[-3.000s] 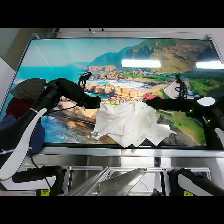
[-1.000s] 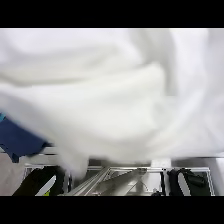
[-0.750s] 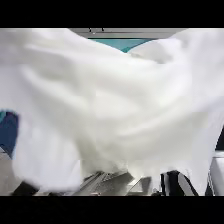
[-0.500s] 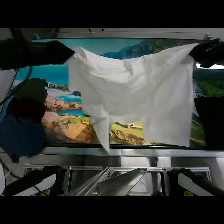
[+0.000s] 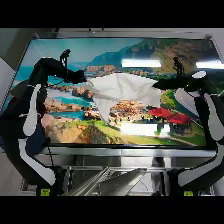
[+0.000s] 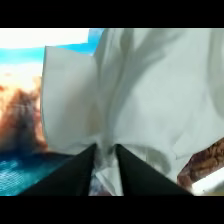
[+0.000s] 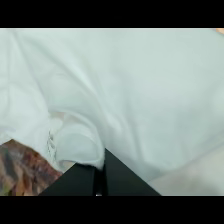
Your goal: Fold the shirts.
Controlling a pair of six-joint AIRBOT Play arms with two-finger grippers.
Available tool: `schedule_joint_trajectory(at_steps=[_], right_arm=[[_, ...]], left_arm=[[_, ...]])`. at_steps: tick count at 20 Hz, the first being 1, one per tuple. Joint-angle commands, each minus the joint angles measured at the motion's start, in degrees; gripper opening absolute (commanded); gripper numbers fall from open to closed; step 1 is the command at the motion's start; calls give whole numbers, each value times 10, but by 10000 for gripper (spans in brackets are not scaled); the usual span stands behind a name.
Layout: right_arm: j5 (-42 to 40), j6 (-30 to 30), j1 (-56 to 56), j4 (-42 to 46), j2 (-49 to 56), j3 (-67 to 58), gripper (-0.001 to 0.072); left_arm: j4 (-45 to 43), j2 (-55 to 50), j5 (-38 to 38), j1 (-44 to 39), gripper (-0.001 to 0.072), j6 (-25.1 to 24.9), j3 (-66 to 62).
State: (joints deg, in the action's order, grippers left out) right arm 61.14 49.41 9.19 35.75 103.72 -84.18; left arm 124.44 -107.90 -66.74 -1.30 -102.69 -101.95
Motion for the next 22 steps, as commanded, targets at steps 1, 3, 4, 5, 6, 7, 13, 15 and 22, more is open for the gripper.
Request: schedule_joint_trajectory(at_steps=[1,3,4,5,6,7,13,15,22], right_arm=[[-39,-1,7,-11,25,-21,22],[-43,-1,11,-10,25,-44,22],[-47,-2,14,-7,25,-54,25],[-54,-2,16,-3,25,-64,156],[-62,-1,20,8,25,-74,395],[-62,-1,26,25,25,-86,497],[39,18,73,164,32,-103,506],[87,-27,72,171,35,-103,506],[89,-92,6,170,51,-103,507]], left_arm=[[0,-38,-34,9,697,15,-83],[-1,-38,-83,9,697,18,-120],[-4,-38,-114,9,697,24,-136],[-4,-38,-146,9,697,41,-143],[-4,-37,-177,9,697,57,-141],[-4,-33,-211,7,697,71,-127],[-4,36,-183,-66,697,61,130],[2,43,-109,-99,697,59,197],[1,3,-15,-175,697,63,218]])
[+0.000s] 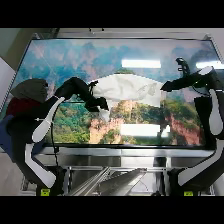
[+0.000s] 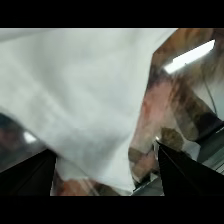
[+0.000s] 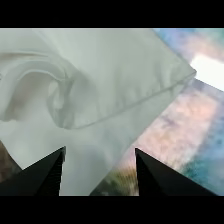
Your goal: Fold the shirts.
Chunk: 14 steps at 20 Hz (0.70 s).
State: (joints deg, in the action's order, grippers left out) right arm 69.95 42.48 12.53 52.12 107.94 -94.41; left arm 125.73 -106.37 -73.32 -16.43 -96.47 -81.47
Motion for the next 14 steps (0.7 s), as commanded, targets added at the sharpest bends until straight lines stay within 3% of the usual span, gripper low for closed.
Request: schedule_joint_trajectory(at_steps=[1,4,5,6,7,8,10,14], right_arm=[[-5,-22,-42,6,17,-1,506],[-42,-22,-78,6,39,-1,504],[-59,-22,-88,6,44,-1,504],[-72,-21,-97,5,46,-1,480],[-85,-20,-103,6,46,-1,248],[-86,-19,-106,6,45,-4,14],[-75,0,-104,6,40,-9,22],[-36,22,-76,5,-21,-9,20]], left_arm=[[-11,-14,51,-27,697,1,13],[-10,-14,50,-27,694,1,11],[-7,-14,48,-27,596,2,11],[0,-14,44,-27,422,0,11],[4,-14,42,-27,346,0,11],[6,-13,38,-27,344,0,11],[17,-4,31,-26,53,-9,11],[20,82,33,9,49,-25,11]])
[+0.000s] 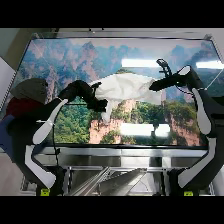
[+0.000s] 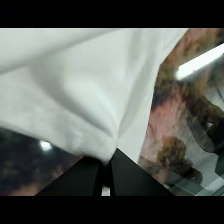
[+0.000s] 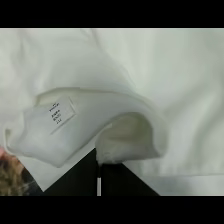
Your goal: Fold the shirts.
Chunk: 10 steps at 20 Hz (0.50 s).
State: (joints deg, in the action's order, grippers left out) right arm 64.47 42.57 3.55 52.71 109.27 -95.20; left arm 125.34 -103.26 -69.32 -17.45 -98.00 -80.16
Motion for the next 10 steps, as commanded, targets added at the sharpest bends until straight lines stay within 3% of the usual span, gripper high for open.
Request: schedule_joint_trajectory(at_steps=[1,3,6,8,10], right_arm=[[25,25,26,-4,-59,-1,20],[46,26,54,-29,-119,-1,19],[65,33,110,-107,-233,-1,20],[55,34,164,-189,-334,-1,20],[18,66,220,-204,-432,-1,20]], left_arm=[[25,81,-14,35,49,-10,-2],[51,147,-29,71,48,-12,-2],[183,263,-44,142,48,-68,-3],[269,345,-60,204,47,-94,-19],[310,416,-92,274,19,-98,-79]])
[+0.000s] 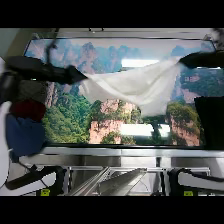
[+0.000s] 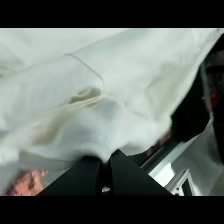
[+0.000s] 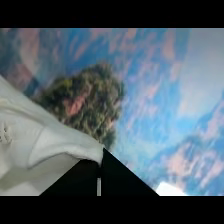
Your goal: Fold the shirts.
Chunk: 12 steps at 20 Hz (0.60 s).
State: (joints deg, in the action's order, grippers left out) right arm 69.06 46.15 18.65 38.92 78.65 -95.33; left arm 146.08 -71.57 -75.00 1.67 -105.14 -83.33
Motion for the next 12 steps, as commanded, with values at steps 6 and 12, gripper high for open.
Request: schedule_joint_trajectory(at_steps=[6,12], right_arm=[[-11,84,165,-67,-332,0,20],[-10,83,121,-73,-342,3,20]], left_arm=[[110,233,-36,283,19,-35,-233],[109,221,-70,240,19,-48,-196]])
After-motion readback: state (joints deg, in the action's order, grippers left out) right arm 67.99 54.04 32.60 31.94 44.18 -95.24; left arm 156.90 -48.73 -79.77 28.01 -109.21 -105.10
